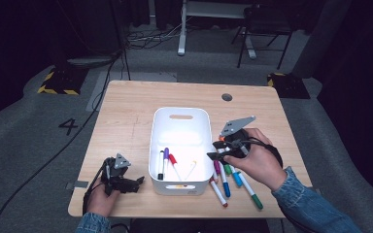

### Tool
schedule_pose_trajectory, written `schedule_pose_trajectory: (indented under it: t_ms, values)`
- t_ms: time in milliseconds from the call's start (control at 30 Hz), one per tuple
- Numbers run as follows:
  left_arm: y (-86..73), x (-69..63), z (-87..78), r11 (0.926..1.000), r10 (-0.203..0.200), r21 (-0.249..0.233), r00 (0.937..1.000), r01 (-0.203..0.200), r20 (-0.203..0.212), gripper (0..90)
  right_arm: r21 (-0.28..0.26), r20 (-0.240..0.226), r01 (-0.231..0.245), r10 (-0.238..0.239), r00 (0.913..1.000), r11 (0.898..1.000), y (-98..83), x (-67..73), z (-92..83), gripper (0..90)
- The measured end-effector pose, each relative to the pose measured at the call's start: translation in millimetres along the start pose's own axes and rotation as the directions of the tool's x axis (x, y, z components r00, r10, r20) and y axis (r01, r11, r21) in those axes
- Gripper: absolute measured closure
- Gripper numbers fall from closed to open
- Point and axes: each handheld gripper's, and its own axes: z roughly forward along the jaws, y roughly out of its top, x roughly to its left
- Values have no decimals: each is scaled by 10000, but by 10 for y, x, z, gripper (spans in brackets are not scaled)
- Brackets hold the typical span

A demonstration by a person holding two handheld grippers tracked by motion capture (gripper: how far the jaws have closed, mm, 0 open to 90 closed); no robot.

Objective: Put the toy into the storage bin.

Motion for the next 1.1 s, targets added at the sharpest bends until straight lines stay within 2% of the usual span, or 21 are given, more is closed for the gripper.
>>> schedule_pose_trajectory:
  t_ms: [33, 67, 167, 300, 400, 500, 533, 600, 800, 833, 1033, 1100]
  values:
    - [0, 0, 0, 10000, -1, -1, 10000, 1, 2, 0, -143, 38, -189, 190, 9998, 9997, -24, -11, -38, 561]
    - [0, 0, 0, 10000, 0, 0, 10000, 0, 1, 0, -110, 153, -176, 178, 9997, 9998, -57, -38, -91, 563]
    - [0, 0, 0, 10000, 1, 1, 10000, -1, 2, 0, -221, 125, -504, 506, 9986, 9985, -132, -69, -183, 564]
    - [0, 0, 0, 10000, 1, 3, 10000, -1, 7, 0, -8, 339, -669, 669, 9972, 9978, -273, -120, -266, 570]
    - [0, 0, 0, 10000, 4, 1, 10000, -4, -2, 0, 148, 384, -1065, 1059, 9936, 9942, -396, -143, -281, 572]
    - [0, 1, 0, 10000, 8, -5, 10000, -8, -12, 0, 362, 471, -1156, 1139, 9924, 9926, -527, -178, -290, 575]
    - [0, 1, 0, 10000, 8, -6, 10000, -8, -12, 0, 423, 529, -1183, 1160, 9918, 9921, -572, -188, -289, 576]
    - [0, 1, 0, 10000, 11, -4, 10000, -11, -14, 0, 548, 529, -1532, 1503, 9872, 9867, -663, -192, -283, 577]
    - [0, 1, 0, 10000, 12, -3, 10000, -12, -14, 0, 846, 623, -1819, 1770, 9822, 9797, -886, -238, -227, 586]
    - [0, 1, 0, 10000, 11, -5, 10000, -11, -14, 0, 923, 630, -1748, 1695, 9835, 9803, -927, -253, -212, 588]
    - [0, 0, 0, 10000, -1, -1, 10000, 1, -2, 0, 1448, 765, -2142, 2049, 9758, 9660, -1150, -275, -95, 608]
    - [0, -1, 0, 10000, -6, -2, 10000, 6, 10, 0, 1579, 684, -2221, 2137, 9745, 9622, -1228, -285, -47, 613]
